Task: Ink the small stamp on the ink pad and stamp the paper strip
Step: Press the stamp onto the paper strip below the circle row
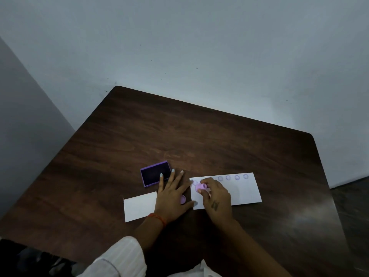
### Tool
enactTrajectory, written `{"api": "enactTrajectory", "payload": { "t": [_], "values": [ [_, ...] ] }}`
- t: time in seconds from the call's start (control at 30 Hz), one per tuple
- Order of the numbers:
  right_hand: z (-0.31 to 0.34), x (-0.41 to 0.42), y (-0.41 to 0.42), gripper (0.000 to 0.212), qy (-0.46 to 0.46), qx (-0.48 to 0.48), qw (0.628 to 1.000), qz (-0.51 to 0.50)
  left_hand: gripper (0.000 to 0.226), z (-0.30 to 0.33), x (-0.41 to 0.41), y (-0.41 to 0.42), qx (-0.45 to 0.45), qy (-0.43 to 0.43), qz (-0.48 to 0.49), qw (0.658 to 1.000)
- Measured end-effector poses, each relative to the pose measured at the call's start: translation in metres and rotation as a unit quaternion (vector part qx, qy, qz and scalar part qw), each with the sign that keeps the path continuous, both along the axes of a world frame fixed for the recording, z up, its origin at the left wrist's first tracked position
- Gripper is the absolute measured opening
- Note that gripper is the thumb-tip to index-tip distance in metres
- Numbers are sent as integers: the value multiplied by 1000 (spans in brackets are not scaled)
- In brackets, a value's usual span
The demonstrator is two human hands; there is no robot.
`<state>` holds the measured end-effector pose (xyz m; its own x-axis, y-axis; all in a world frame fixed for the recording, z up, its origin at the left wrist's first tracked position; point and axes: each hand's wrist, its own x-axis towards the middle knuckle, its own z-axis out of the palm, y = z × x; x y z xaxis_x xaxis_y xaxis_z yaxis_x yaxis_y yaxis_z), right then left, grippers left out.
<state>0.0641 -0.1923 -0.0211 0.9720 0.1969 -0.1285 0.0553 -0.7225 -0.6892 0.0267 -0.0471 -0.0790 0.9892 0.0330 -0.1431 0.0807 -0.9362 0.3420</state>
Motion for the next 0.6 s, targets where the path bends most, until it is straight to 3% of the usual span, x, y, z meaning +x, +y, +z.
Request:
{"api": "enactTrajectory", "payload": {
  "t": [0.23,0.6],
  "values": [
    [-3,4,8,45,4,-197,971,133,75,1,-1,1,-14,-13,-1,1000],
    [-6,5,14,61,-26,-299,926,228,73,2,-3,1,-17,-15,-3,1000]
  ]
}}
